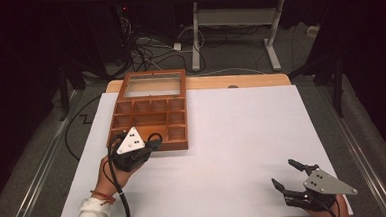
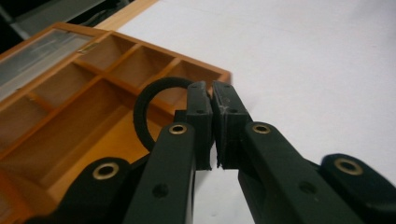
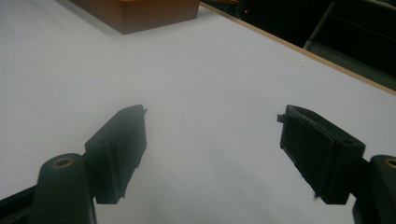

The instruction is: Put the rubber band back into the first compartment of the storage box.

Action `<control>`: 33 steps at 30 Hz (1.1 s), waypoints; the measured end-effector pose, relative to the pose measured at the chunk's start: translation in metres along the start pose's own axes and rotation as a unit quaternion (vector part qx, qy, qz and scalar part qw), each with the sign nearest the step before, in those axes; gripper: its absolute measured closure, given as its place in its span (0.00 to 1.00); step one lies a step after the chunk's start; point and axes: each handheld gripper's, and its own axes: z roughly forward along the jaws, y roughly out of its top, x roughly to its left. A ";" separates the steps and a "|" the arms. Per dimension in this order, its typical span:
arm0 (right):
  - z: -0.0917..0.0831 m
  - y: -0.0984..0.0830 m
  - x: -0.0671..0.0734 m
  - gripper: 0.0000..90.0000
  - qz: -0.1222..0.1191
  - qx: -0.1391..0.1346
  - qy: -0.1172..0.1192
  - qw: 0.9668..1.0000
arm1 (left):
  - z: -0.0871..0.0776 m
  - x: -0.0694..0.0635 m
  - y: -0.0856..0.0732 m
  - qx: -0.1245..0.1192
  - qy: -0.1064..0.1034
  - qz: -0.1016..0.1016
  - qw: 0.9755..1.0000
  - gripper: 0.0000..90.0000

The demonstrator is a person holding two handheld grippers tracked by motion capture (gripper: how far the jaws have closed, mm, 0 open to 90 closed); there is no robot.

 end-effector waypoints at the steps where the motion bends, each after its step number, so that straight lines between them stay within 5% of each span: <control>1: 0.000 0.000 0.000 0.26 0.000 0.000 0.000 1.000 | 0.001 0.002 -0.001 -0.013 0.005 -0.019 1.000 0.93; 14: 0.003 -0.003 -0.003 0.26 0.004 0.009 0.000 1.000 | 0.003 0.069 -0.003 0.000 0.043 -0.076 0.996 0.93; 22: 0.002 -0.004 -0.002 0.26 0.006 0.009 -0.001 1.000 | 0.010 0.112 -0.002 0.011 0.049 -0.105 0.993 0.93; 33: 0.001 -0.005 -0.003 0.27 0.008 0.006 0.000 1.000 | 0.025 0.155 0.001 0.043 0.074 -0.151 0.985 0.93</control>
